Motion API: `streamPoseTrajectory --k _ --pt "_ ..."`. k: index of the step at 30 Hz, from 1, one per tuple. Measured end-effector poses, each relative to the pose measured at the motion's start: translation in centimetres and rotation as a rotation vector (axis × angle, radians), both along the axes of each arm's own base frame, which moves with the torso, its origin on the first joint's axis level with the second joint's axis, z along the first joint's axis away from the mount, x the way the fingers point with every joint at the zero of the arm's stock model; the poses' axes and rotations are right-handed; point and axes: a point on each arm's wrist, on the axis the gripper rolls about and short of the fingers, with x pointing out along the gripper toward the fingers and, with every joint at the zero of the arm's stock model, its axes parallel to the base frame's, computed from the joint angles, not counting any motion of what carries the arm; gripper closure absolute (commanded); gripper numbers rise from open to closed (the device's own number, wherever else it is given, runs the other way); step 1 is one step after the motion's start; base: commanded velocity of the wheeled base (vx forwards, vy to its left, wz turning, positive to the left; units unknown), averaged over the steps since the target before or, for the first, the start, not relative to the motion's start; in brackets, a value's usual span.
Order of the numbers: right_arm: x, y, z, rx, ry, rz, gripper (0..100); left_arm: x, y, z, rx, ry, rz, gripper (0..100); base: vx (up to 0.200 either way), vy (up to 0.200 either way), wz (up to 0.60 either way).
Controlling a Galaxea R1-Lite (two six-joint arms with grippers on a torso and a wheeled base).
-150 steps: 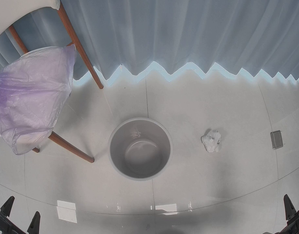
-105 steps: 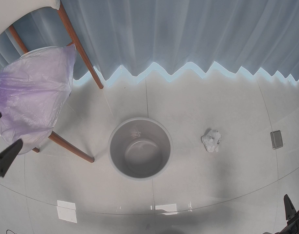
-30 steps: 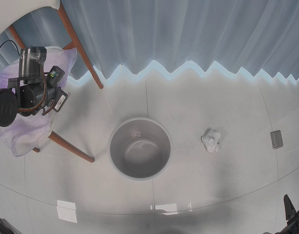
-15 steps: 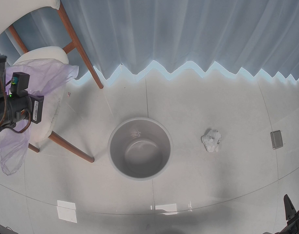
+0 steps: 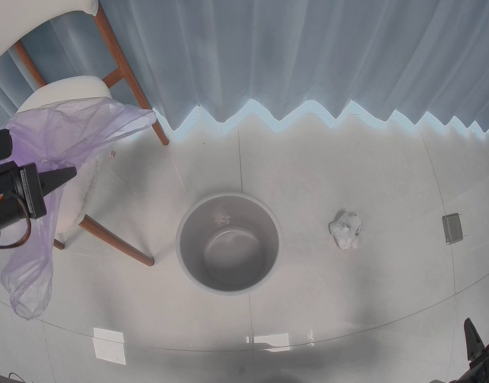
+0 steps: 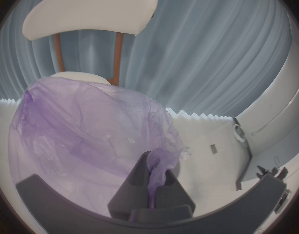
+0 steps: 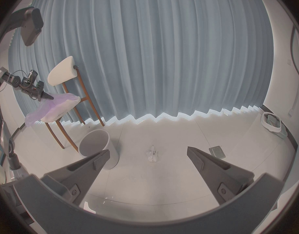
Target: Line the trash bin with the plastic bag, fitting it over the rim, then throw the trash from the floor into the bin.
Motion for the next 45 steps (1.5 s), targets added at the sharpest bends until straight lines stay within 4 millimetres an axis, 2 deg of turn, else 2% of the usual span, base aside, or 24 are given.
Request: streamPoseTrajectory --k 9,16,27,39,45 --pt "0.0 0.0 0.0 0.0 0.0 0.0 0 -3.5 -1.9 -0.9 -0.177 0.054 -0.251 100 0.0 0.0 0.0" --pt "0.0 0.0 0.0 0.0 0.0 0.0 0 -5.4 -3.8 -0.6 -0.357 0.086 -0.441 100 0.0 0.0 0.0" --pt "0.0 0.0 0.0 0.0 0.0 0.001 0 -8.0 -6.1 -2.6 -0.375 0.221 -0.752 100 0.0 0.0 0.0" --pt "0.0 0.0 0.0 0.0 0.0 0.002 0 -7.9 -7.2 -2.6 -0.363 0.243 -0.809 100 0.0 0.0 0.0" --pt "0.0 0.0 0.0 0.0 0.0 0.001 0 -7.3 -8.1 -1.3 -0.4 0.191 -0.881 100 0.0 0.0 0.0"
